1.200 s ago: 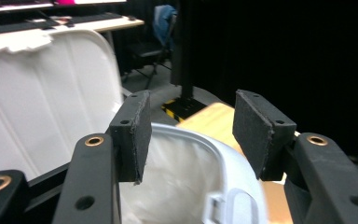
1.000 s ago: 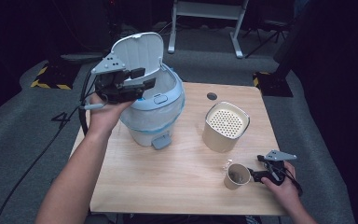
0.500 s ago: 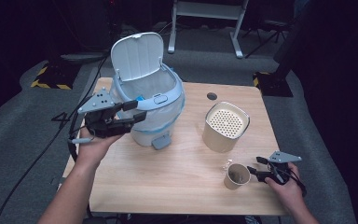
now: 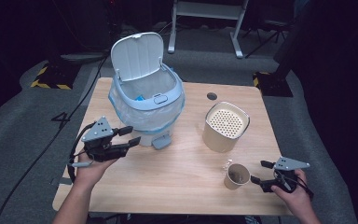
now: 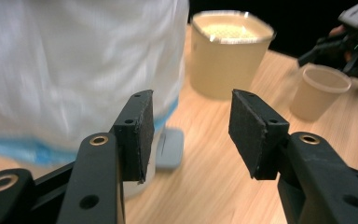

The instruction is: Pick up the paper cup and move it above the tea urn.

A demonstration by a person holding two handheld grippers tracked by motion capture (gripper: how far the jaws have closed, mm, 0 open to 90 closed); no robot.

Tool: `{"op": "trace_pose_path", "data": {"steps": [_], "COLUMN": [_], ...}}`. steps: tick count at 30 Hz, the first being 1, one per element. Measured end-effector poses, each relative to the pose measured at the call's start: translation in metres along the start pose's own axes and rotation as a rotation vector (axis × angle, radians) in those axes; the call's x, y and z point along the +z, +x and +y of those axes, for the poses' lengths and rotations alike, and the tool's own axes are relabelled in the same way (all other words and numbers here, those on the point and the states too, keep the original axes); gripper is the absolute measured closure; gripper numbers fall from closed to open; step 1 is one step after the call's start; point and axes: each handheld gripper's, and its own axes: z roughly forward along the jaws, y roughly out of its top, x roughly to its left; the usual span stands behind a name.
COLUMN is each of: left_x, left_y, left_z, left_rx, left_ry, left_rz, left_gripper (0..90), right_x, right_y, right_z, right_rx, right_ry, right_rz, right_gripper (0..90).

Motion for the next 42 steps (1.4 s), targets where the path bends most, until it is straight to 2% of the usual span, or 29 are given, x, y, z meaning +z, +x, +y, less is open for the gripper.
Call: {"op": "trace_pose_path", "data": {"steps": [7,12,16,18,25,34,37,42], "left_x": [0.012,0.021,0.029,0.032,0.042,0.058,0.063,0.065], "left_y": [0.009,0.015,0.02,0.02,0.019,0.017,0.017,0.018], "left_z": [-0.035,-0.059,-0.075,-0.082,-0.099,-0.106,-0.108,-0.109], "left_rx": [-0.018,-0.082,-0.095,-0.105,-0.096,-0.065,-0.053,-0.05], "left_ry": [0.085,0.124,0.225,0.243,0.344,0.438,0.46,0.437], "left_rz": [0.054,0.062,0.065,0.058,0.07,0.097,0.115,0.117], "left_gripper": [51.1,51.1,50.9,51.0,50.7,47.3,46.9,45.4], "right_x": [-0.011,-0.013,-0.011,-0.009,0.004,0.021,0.026,0.031], "right_y": [0.016,0.027,0.033,0.035,0.045,0.052,0.054,0.055], "right_z": [0.001,0.0,0.0,-0.001,-0.002,0.001,0.003,0.007], "right_rx": [-0.027,-0.049,-0.05,-0.049,-0.061,-0.056,-0.065,-0.075], "right_ry": [-0.024,-0.056,-0.064,-0.069,-0.096,-0.11,-0.113,-0.115], "right_rz": [0.03,0.057,0.073,0.074,0.105,0.135,0.136,0.14], "right_gripper": [18.1,18.6,16.9,16.5,16.1,16.1,16.8,19.4]}}
